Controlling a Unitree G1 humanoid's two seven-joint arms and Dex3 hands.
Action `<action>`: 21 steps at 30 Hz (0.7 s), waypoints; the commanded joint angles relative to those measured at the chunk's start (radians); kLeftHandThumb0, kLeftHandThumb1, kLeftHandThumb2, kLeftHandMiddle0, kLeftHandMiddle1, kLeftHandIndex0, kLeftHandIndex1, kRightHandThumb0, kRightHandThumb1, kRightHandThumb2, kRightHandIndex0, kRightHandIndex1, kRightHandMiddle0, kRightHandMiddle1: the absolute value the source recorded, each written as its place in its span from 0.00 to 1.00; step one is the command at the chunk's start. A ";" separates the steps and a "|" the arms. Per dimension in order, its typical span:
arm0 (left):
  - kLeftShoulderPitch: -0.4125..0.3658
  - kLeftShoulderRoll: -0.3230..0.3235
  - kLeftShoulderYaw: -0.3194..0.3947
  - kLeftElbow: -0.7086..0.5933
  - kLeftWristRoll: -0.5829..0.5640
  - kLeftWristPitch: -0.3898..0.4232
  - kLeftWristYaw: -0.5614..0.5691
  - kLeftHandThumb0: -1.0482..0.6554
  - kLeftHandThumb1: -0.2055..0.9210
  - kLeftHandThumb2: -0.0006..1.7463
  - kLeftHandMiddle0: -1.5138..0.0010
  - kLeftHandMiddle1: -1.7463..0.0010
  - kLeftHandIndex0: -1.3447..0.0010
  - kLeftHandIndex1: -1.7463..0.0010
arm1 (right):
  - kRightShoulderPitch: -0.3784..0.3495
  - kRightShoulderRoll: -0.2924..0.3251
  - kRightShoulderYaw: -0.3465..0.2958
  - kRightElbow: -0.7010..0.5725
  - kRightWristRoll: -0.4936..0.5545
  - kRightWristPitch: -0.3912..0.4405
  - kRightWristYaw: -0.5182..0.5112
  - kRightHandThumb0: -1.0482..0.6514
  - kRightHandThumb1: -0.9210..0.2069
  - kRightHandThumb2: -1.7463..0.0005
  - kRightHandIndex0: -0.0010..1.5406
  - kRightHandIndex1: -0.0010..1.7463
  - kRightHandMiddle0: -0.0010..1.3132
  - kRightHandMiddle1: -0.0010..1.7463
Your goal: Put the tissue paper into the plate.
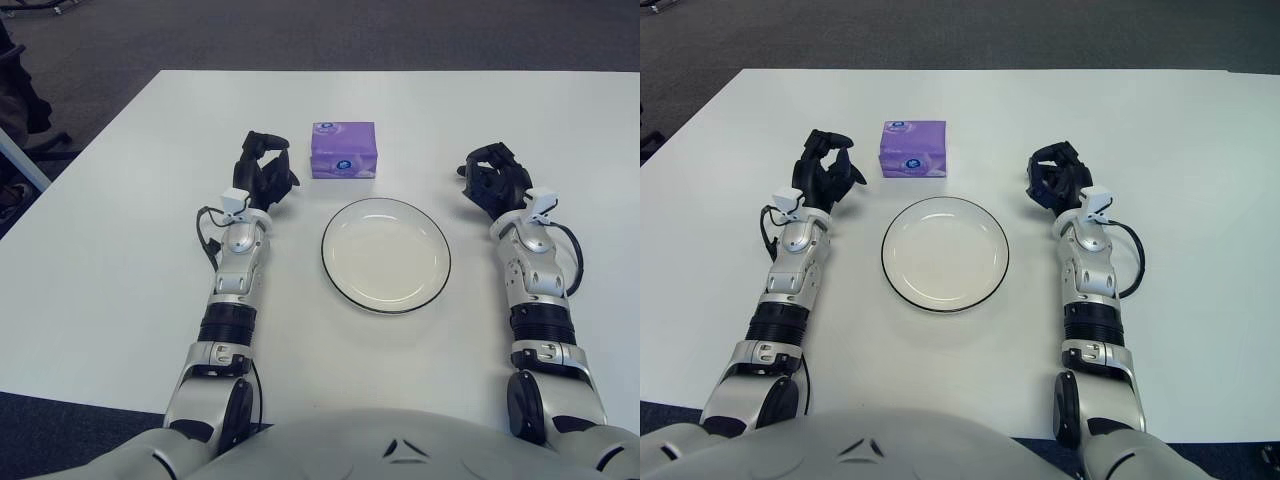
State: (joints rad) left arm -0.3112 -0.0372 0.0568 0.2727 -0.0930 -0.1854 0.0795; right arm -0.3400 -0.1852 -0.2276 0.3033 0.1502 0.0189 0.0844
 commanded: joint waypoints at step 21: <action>0.057 0.008 -0.006 0.150 0.132 -0.227 0.053 0.40 0.86 0.41 0.44 0.00 0.78 0.00 | 0.054 0.032 0.008 0.093 0.008 0.031 0.003 0.61 0.28 0.50 0.37 0.81 0.21 1.00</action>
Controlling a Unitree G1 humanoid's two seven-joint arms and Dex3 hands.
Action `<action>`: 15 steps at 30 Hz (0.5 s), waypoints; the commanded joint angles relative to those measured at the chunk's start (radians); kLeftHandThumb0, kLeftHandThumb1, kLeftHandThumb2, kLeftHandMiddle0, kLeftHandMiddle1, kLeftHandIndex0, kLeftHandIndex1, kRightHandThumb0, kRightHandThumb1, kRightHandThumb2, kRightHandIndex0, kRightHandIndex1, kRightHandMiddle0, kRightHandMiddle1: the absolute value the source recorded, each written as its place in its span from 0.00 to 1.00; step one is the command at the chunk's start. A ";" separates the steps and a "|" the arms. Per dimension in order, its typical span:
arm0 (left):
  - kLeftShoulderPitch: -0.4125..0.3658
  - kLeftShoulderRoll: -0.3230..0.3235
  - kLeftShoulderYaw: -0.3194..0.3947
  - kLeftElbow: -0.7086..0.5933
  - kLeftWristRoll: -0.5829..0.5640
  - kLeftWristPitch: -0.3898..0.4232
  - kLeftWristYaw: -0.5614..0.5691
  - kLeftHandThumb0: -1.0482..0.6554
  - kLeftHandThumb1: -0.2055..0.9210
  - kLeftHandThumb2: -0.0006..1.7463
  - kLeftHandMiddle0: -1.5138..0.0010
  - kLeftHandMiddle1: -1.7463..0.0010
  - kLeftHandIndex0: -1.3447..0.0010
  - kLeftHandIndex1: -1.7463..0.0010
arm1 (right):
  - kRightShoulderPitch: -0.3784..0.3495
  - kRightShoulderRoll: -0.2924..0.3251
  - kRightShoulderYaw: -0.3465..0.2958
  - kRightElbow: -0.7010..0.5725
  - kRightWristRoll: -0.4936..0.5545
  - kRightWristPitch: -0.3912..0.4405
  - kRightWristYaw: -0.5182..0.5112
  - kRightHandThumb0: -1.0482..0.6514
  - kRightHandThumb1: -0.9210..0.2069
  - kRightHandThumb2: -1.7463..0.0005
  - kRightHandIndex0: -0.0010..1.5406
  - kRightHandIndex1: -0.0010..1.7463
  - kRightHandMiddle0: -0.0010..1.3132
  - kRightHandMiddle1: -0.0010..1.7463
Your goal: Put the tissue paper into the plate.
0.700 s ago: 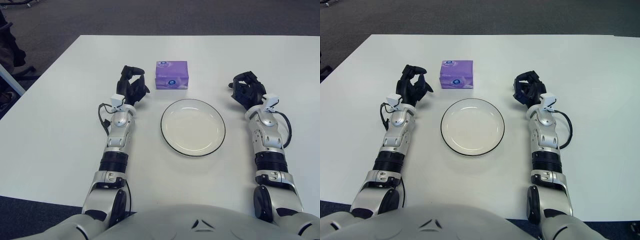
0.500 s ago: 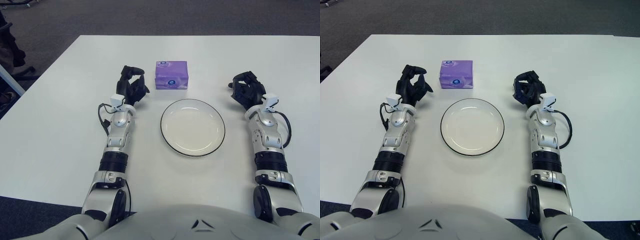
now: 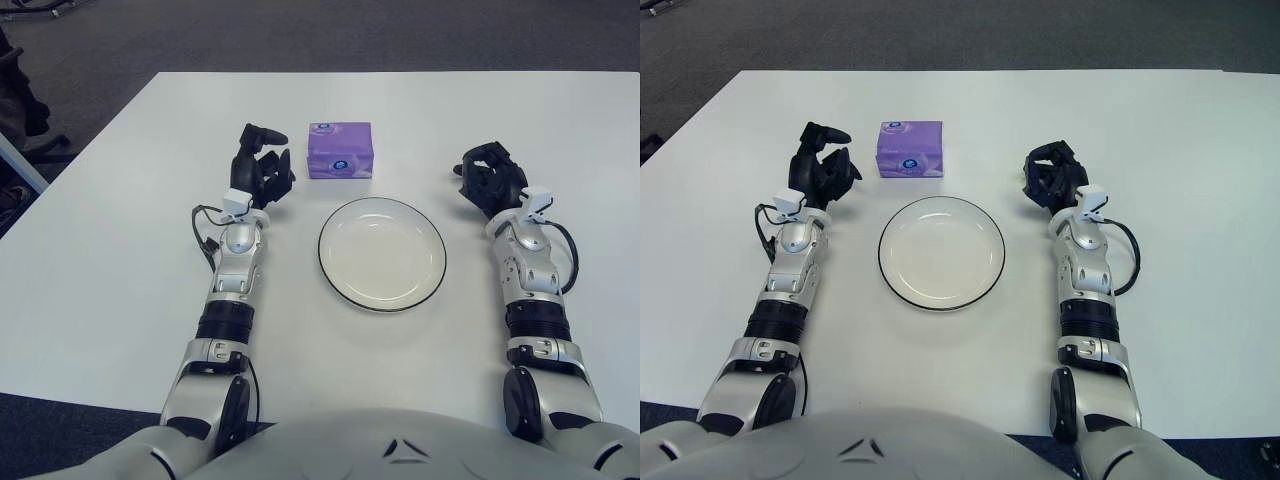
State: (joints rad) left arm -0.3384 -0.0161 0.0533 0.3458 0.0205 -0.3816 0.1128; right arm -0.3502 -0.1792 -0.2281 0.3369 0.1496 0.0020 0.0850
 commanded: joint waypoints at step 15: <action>-0.085 0.150 -0.104 0.240 0.467 -0.300 0.375 0.41 0.99 0.19 0.49 0.03 0.69 0.12 | 0.051 0.026 0.012 0.105 0.000 0.041 -0.001 0.61 0.28 0.51 0.37 0.80 0.22 1.00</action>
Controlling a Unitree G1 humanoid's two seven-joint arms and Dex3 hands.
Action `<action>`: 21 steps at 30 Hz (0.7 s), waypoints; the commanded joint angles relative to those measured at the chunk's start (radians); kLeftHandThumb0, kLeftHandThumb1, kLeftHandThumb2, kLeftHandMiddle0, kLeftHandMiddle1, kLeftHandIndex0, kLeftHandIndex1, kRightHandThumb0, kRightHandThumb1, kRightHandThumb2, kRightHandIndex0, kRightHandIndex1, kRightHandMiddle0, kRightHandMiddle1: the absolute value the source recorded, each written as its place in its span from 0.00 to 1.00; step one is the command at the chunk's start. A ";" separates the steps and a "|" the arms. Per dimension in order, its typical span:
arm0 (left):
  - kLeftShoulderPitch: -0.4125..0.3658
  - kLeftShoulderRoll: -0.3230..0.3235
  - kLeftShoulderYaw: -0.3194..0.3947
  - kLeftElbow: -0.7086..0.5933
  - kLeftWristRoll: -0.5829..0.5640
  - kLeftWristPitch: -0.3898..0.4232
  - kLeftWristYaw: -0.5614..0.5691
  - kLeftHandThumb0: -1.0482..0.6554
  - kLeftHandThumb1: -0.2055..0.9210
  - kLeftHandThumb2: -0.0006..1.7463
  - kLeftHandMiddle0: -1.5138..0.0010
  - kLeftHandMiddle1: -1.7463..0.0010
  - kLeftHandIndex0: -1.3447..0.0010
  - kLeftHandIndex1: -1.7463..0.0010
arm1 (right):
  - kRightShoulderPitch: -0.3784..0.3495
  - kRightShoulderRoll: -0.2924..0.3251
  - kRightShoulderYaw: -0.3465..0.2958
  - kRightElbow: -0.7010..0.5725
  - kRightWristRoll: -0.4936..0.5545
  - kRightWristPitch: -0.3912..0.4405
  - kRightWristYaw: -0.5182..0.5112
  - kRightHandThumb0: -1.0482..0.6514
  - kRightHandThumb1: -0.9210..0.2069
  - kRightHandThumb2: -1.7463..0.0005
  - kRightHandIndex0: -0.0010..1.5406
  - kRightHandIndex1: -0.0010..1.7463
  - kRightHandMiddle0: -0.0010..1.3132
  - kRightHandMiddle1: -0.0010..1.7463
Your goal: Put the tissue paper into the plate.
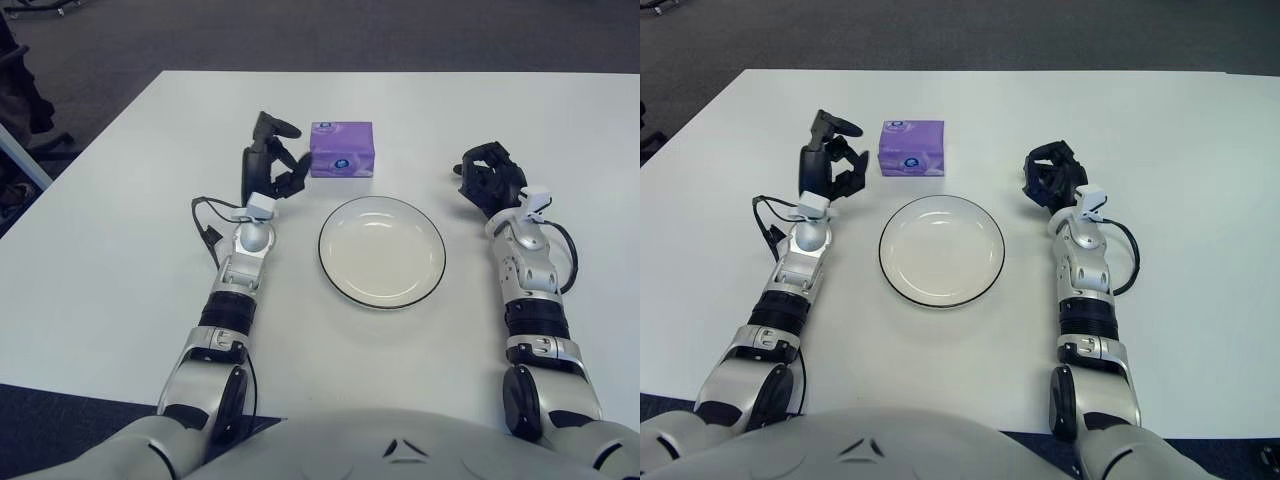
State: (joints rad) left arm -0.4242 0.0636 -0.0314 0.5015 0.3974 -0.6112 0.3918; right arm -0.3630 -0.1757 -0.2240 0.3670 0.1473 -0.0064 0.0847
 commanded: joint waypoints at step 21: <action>-0.228 0.165 -0.242 0.131 0.495 0.014 0.436 0.41 1.00 0.17 0.55 0.09 0.67 0.14 | 0.050 0.014 0.020 0.118 0.002 0.050 0.005 0.61 0.29 0.50 0.37 0.81 0.21 1.00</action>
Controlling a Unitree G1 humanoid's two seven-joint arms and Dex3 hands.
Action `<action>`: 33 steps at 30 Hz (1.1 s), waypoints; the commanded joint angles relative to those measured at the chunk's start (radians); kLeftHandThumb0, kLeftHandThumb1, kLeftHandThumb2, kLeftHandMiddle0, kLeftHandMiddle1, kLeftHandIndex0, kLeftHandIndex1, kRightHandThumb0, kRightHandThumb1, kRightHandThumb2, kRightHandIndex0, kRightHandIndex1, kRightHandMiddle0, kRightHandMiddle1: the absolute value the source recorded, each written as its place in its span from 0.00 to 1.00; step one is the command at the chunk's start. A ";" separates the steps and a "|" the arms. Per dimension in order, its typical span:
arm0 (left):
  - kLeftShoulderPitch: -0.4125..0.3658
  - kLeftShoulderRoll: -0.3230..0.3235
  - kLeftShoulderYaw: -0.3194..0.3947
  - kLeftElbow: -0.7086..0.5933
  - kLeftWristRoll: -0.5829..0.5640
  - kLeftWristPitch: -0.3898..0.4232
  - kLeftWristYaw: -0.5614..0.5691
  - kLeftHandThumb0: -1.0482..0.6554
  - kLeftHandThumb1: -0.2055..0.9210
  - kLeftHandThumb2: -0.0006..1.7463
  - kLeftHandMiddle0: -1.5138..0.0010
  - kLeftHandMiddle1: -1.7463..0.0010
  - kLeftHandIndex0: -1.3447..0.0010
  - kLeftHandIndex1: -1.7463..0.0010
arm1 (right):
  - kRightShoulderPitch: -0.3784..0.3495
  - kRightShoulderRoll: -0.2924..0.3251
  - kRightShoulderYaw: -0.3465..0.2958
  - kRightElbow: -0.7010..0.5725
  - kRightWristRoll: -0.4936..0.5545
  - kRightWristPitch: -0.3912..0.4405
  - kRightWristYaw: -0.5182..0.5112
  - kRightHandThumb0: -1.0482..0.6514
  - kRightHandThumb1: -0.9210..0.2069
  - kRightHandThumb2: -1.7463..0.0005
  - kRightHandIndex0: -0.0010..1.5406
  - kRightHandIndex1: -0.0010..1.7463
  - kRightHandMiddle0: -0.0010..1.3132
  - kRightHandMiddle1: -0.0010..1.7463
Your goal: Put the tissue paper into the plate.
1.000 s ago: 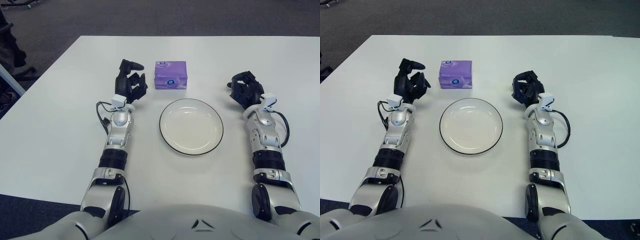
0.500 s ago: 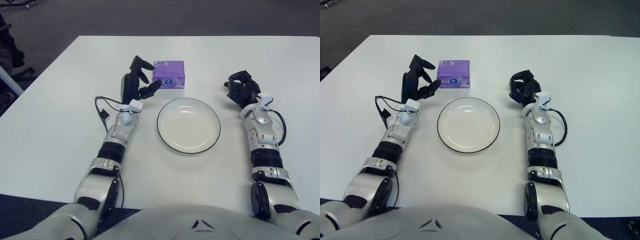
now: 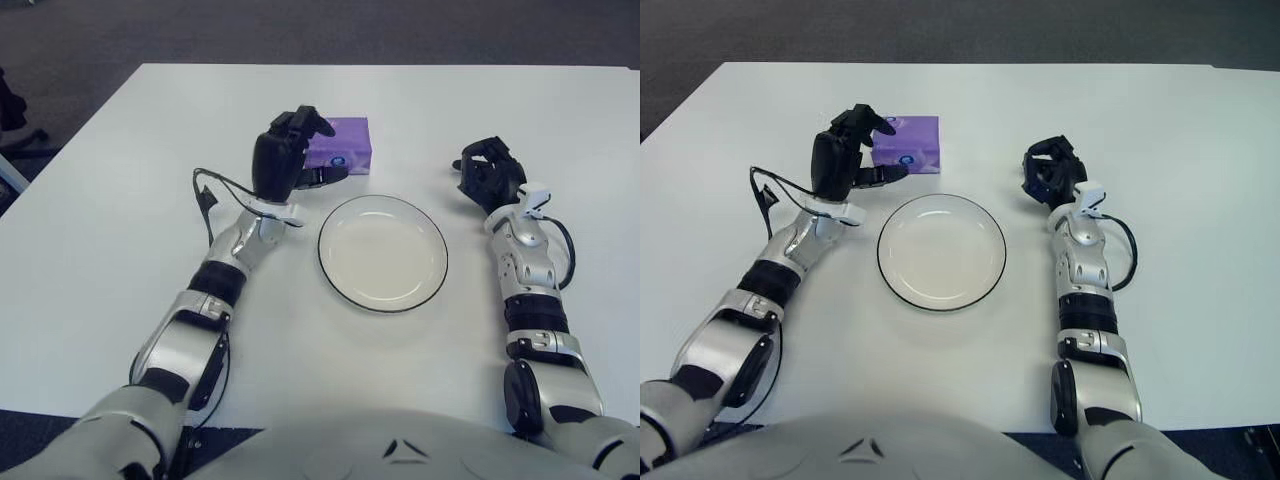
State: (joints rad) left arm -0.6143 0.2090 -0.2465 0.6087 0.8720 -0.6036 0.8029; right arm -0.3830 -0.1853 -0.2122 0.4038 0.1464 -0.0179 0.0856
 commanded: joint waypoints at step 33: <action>-0.395 0.048 -0.273 0.386 0.069 0.134 -0.213 0.18 1.00 0.24 0.74 0.98 0.76 0.84 | 0.051 0.022 0.017 0.141 -0.006 0.049 0.013 0.61 0.33 0.47 0.39 0.81 0.22 1.00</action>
State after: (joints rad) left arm -0.9770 0.2536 -0.5006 0.9645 0.9499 -0.4769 0.6316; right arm -0.4132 -0.1882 -0.2090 0.4623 0.1433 -0.0317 0.0946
